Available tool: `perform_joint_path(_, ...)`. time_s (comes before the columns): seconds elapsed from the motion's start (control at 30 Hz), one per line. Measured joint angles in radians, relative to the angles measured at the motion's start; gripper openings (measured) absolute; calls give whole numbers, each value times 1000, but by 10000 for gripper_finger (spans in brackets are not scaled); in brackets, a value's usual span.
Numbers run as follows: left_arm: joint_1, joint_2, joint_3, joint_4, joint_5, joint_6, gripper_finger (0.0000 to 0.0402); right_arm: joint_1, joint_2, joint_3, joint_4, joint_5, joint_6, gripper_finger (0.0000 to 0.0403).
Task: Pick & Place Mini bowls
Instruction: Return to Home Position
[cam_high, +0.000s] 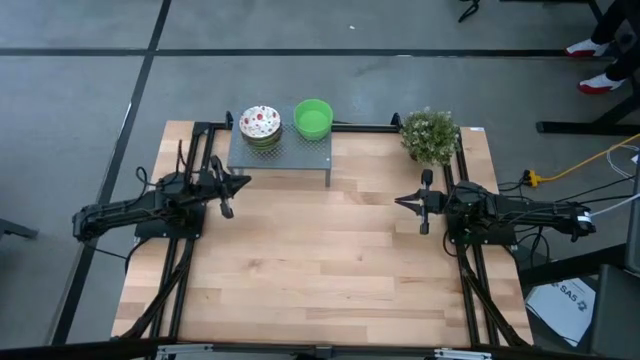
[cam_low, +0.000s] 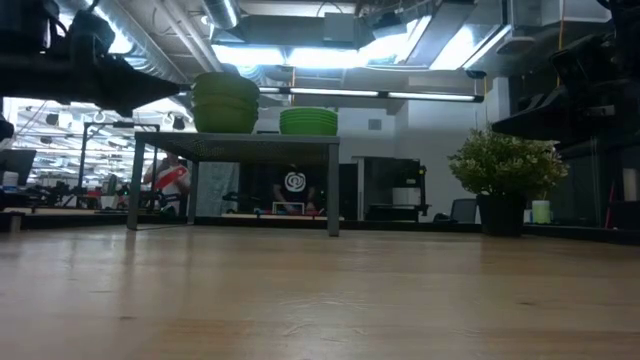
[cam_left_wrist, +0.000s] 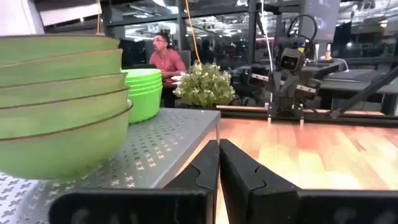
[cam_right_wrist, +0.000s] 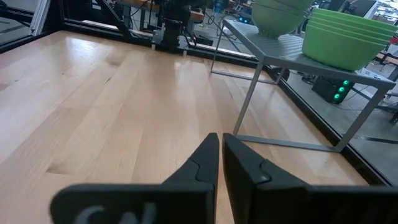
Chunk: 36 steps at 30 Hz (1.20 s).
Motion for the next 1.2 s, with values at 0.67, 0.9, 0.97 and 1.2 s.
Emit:
perform_joint_path(0.67,0,15,0,-58,92,0,8,0,0,0,0,1,0,23)
perform_joint_path(0.9,0,15,0,-58,92,0,12,0,0,0,0,0,0,23)
perform_joint_path(0.97,0,15,0,-58,92,0,11,0,0,0,0,1,0,23)
perform_joint_path(1.2,0,15,0,-58,92,0,7,0,0,0,1,1,0,23)
